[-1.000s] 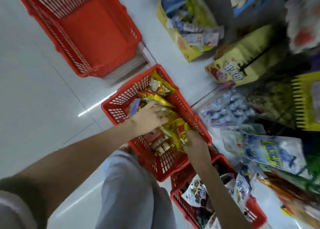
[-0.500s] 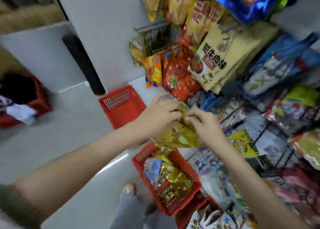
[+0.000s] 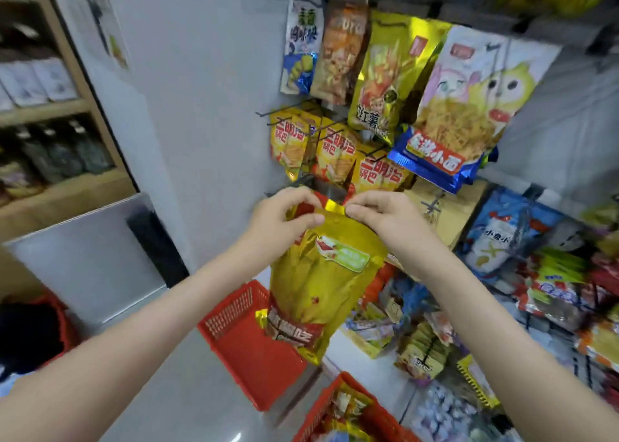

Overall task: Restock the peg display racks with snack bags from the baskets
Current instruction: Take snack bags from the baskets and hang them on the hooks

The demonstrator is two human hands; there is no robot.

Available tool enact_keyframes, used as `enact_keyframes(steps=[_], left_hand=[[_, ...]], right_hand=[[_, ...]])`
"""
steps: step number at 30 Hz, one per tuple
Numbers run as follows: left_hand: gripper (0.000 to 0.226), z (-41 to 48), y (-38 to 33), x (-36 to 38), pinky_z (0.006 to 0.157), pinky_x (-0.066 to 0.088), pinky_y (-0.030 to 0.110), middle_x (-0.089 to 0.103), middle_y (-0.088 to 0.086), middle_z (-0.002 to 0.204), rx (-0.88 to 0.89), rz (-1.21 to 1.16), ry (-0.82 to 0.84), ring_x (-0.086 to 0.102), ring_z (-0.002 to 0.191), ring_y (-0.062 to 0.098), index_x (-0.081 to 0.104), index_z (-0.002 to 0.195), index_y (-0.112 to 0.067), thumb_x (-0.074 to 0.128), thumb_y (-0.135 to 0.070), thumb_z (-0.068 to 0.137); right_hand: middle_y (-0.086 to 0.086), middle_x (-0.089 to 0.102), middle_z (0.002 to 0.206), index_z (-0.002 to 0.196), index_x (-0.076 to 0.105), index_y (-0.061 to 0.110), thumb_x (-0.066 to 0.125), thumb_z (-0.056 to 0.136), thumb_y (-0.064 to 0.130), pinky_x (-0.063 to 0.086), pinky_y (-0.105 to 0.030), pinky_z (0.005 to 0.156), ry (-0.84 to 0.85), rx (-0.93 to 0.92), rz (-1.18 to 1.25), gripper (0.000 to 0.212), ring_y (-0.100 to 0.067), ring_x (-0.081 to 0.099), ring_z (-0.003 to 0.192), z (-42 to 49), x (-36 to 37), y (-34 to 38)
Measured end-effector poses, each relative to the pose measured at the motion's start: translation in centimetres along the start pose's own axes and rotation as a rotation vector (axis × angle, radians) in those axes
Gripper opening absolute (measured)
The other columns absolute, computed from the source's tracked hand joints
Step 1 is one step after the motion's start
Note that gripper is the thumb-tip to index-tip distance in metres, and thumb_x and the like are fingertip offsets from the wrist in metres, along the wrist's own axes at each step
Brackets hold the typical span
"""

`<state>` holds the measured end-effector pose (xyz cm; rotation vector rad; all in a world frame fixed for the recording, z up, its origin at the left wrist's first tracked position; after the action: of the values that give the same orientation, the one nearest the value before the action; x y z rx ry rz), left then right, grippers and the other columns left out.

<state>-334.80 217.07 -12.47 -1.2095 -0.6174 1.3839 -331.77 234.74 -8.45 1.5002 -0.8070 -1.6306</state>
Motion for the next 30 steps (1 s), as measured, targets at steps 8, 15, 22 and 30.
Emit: enact_keyframes(steps=[8,15,22,30], left_hand=[[0.027,3.0,0.3,-2.5,0.061,0.046,0.02,0.057,-0.016,0.071,0.062,0.028,-0.031,0.053,0.062,0.003,0.057,0.072,-0.038,0.072,-0.019,0.083],[0.034,6.0,-4.7,-0.3,0.095,0.043,0.026,0.062,-0.033,0.103,0.214,0.002,-0.073,0.055,0.106,-0.007,0.063,0.1,-0.043,0.068,-0.012,0.085],[0.036,10.6,-12.2,-1.1,0.09,0.051,0.053,0.067,-0.002,0.114,0.205,-0.041,-0.112,0.064,0.106,0.026,0.063,0.096,-0.048,0.073,-0.053,0.062],[0.025,15.2,-17.7,-0.5,0.073,0.052,0.054,0.052,-0.002,0.061,0.309,-0.217,-0.205,0.055,0.066,0.022,0.054,0.065,-0.025,0.077,-0.032,0.072]], right_hand=[[0.007,0.07,0.086,0.084,0.072,0.021,0.067,0.084,0.039,0.047,-0.027,0.08,0.047,0.04,-0.043,0.019,-0.005,0.061,0.083,1.8,0.5,3.0],[0.007,0.063,0.08,0.087,0.067,0.019,0.06,0.092,0.027,0.043,-0.03,0.07,-0.107,-0.069,-0.344,0.012,-0.013,0.057,0.079,3.8,-4.0,4.2],[0.008,0.063,0.088,0.091,0.065,0.021,0.063,0.091,0.022,0.047,-0.028,0.076,-0.216,-0.219,-0.377,0.003,-0.01,0.059,0.085,4.5,-11.5,9.9],[0.007,0.065,0.099,0.097,0.064,0.024,0.061,0.091,0.017,0.047,-0.027,0.074,-0.311,-0.324,-0.476,0.009,-0.009,0.059,0.09,5.8,-16.6,14.8]])
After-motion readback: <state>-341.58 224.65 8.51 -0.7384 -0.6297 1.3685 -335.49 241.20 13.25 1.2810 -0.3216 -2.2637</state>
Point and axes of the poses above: each hand's wrist, its own z-axis towards the middle knuckle, its own x-axis out of the palm, y = z × x, the point moved 1 cm from there along z, towards the middle knuckle
